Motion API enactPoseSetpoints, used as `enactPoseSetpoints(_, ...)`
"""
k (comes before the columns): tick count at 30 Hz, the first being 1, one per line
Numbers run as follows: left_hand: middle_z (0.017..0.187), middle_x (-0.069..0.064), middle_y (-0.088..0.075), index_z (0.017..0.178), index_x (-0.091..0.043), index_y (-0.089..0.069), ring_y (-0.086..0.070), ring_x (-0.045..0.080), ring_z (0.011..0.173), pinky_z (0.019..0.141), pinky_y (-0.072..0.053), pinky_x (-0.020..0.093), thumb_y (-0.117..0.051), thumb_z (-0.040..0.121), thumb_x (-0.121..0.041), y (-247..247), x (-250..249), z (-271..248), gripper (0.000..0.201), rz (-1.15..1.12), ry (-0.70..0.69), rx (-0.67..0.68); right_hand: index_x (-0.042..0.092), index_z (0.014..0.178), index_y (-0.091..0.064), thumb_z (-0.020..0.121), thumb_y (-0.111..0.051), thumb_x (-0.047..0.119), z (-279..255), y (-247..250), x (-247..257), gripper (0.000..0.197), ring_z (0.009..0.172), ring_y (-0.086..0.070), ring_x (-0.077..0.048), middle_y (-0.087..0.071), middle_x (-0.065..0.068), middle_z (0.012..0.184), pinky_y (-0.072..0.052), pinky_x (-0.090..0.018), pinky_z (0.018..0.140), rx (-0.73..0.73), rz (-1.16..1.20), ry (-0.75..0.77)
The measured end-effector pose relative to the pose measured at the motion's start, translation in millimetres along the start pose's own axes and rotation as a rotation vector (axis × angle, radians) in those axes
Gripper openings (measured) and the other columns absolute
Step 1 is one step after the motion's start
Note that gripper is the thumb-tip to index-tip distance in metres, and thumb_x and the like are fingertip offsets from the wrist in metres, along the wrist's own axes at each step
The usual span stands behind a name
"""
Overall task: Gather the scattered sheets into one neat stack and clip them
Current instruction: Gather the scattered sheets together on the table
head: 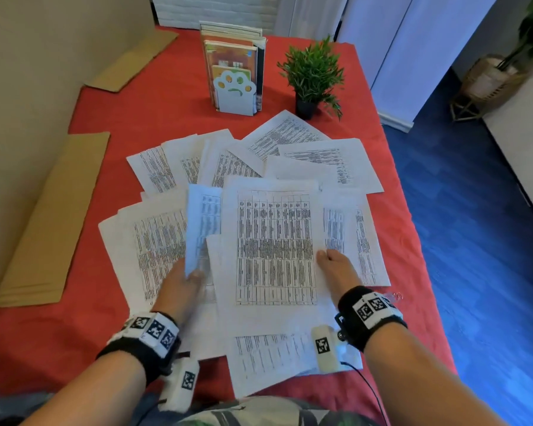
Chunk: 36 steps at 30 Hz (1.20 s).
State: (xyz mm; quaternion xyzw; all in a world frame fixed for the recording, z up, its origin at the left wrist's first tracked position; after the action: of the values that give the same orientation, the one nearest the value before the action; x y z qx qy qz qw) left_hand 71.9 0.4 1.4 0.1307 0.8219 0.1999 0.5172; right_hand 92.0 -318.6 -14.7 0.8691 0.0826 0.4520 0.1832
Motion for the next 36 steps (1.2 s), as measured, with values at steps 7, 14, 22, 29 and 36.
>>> enactPoseSetpoints(7, 0.141, -0.002, -0.046, 0.136, -0.024, -0.044, -0.044, 0.024, 0.131, 0.109, -0.034, 0.045, -0.030, 0.089, -0.064, -20.5, 8.8, 8.1, 0.064, -0.112, 0.118, 0.117, 0.024, 0.117, -0.058, 0.088, -0.058, 0.004, 0.3, -14.9, -1.5, 0.035, 0.104, -0.065, -0.021, -0.068, -0.003, 0.114, -0.049, -0.041, 0.096, 0.105, 0.153, 0.034)
enactPoseSetpoints(14, 0.151, 0.012, -0.022, 0.140, -0.019, -0.030, -0.029, 0.040, 0.132, 0.106, -0.033, 0.053, -0.063, 0.074, -0.006, 68.9, 67.6, 19.4, 0.075, 0.185, 0.502, -0.469, 0.015, 0.112, -0.055, 0.081, -0.056, -0.008, 17.4, 10.9, -37.2, 0.039, 0.097, -0.065, -0.028, -0.066, -0.011, 0.110, -0.054, -0.049, 0.089, -0.071, 0.025, -0.060)
enactPoseSetpoints(22, 0.103, 0.019, -0.055, 0.109, -0.006, -0.055, -0.059, 0.036, 0.087, 0.078, -0.051, 0.042, -0.066, 0.065, 0.009, 75.1, 71.4, 21.7, 0.048, 0.137, 0.221, -0.452, 0.021, 0.104, -0.057, 0.083, -0.055, -0.011, 12.8, 21.8, -50.1, 0.038, 0.089, -0.062, -0.025, -0.067, -0.006, 0.096, -0.052, -0.044, 0.087, -0.151, 0.068, -0.083)
enactPoseSetpoints(29, 0.091, 0.014, -0.055, 0.123, -0.007, -0.041, -0.056, 0.030, 0.080, 0.065, -0.041, 0.032, -0.052, 0.076, 0.015, 70.4, 69.6, 11.9, 0.054, 0.044, 0.180, -0.355, 0.022, 0.136, -0.043, 0.078, -0.066, 0.005, 46.4, 32.0, -82.4, 0.064, 0.121, -0.055, -0.030, -0.057, -0.007, 0.132, -0.045, -0.055, 0.101, -0.148, 0.062, -0.152)
enactPoseSetpoints(36, 0.096, 0.015, -0.058, 0.109, -0.001, -0.050, -0.056, 0.031, 0.087, 0.073, -0.042, 0.035, -0.058, 0.086, -0.002, 77.0, 65.6, 21.9, 0.024, 0.032, 0.126, -0.261, 0.013, 0.132, -0.047, 0.081, -0.066, 0.003, 48.3, 32.3, -71.4, 0.055, 0.113, -0.059, -0.032, -0.062, -0.009, 0.126, -0.045, -0.054, 0.101, -0.076, 0.047, -0.123)
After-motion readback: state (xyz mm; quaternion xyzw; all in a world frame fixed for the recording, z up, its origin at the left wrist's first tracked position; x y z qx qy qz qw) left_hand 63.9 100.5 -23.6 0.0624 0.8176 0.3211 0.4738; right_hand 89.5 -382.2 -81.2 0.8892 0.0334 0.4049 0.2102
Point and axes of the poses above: each hand's wrist, its own z-axis towards the middle knuckle, its own y-axis out of the back of the hand, x = y × z, the point moved 7 cm from there along z, towards the middle knuckle
